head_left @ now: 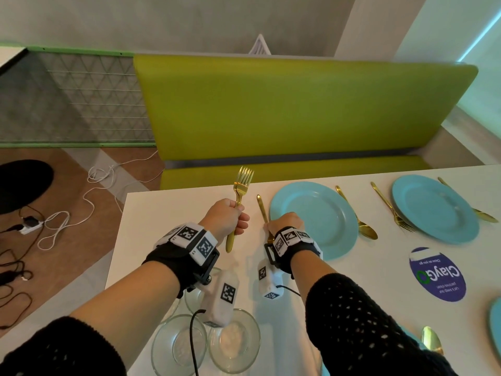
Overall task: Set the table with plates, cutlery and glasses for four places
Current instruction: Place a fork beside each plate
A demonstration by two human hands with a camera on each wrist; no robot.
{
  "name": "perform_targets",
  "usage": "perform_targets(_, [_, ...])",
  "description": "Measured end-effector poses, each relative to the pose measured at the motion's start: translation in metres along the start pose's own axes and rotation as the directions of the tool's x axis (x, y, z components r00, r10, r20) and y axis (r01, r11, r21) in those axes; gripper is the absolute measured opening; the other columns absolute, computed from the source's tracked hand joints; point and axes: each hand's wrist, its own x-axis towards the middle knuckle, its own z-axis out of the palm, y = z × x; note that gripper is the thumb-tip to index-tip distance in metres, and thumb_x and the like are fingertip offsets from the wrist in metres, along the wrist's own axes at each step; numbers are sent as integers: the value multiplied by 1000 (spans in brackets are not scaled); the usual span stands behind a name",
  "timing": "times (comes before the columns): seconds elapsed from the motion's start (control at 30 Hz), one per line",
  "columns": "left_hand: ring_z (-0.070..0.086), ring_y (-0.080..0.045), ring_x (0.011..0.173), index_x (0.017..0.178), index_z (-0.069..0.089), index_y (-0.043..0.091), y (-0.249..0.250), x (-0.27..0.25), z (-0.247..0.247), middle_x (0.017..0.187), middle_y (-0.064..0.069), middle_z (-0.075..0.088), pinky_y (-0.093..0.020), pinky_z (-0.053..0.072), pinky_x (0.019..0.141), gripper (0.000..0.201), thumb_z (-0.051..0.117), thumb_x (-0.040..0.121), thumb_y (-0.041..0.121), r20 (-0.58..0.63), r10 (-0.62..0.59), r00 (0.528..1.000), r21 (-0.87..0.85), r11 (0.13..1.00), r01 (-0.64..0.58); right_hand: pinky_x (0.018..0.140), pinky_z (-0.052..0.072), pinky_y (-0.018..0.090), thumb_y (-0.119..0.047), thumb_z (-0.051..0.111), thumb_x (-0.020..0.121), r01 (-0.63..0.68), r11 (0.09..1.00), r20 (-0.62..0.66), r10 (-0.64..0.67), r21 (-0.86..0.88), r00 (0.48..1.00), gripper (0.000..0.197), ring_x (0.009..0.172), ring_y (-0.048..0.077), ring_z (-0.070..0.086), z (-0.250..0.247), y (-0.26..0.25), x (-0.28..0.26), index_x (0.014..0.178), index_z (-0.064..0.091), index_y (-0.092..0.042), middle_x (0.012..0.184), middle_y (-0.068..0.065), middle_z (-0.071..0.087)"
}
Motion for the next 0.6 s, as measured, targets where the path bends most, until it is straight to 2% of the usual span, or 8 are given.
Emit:
perform_targets(0.2, [53, -13, 65, 109, 50, 6, 0, -3, 0, 80, -5, 57, -21, 48, 58, 17, 38, 101, 15, 1, 9, 1000, -6, 1000, -9, 77, 54, 30, -37, 76, 73, 25, 1000, 1, -25, -9, 1000, 42, 95, 26, 67, -5, 4, -5, 101, 64, -8, 104, 10, 69])
perform_targets(0.33, [54, -14, 66, 108, 51, 7, 2, -10, 3, 81, -5, 58, -22, 48, 60, 16, 39, 100, 15, 22, 28, 999, -1, 1000, -28, 77, 51, 31, -40, 69, 80, 105, 993, 7, -105, -53, 994, 47, 100, 26, 64, -20, 8, -20, 111, 58, -6, 110, 10, 65])
perform_targets(0.37, [54, -14, 66, 108, 51, 6, 3, -13, 5, 81, -5, 59, -22, 47, 60, 16, 40, 100, 15, 33, 33, 999, 0, 999, -33, 75, 49, 30, -41, 66, 81, 141, 987, 10, -141, -75, 990, 44, 97, 25, 63, -26, 10, -25, 108, 59, -7, 105, 9, 65])
perform_targets(0.43, [53, -14, 65, 106, 52, 6, 5, -21, 10, 80, -5, 59, -22, 46, 58, 14, 42, 99, 14, 62, 40, 997, -8, 999, -40, 66, 43, 26, -44, 61, 84, 222, 972, 2, -223, -78, 975, 32, 79, 21, 57, -40, 16, -39, 85, 58, -12, 80, 3, 59])
perform_targets(0.5, [51, -13, 61, 102, 51, 4, 8, -32, 19, 76, -5, 58, -21, 43, 53, 13, 41, 99, 12, 107, 60, 993, -23, 998, -58, 58, 37, 22, -43, 58, 88, 281, 960, -9, -281, 6, 960, 37, 64, 14, 47, -57, 26, -55, 64, 45, -19, 65, -3, 47])
perform_targets(0.53, [49, -13, 59, 101, 51, 4, 9, -39, 25, 75, -5, 58, -21, 41, 52, 13, 41, 99, 11, 136, 70, 988, -24, 997, -67, 57, 38, 24, -44, 56, 89, 301, 951, -15, -301, 64, 954, 39, 62, 14, 46, -64, 32, -62, 62, 43, -20, 66, -3, 49])
perform_targets(0.6, [47, -13, 56, 99, 50, 3, 9, -53, 40, 73, -5, 57, -21, 39, 49, 12, 41, 99, 10, 206, 84, 975, -28, 996, -80, 58, 44, 31, -45, 52, 91, 309, 928, -5, -315, 210, 949, 36, 62, 15, 49, -80, 43, -79, 70, 55, -17, 73, -1, 57])
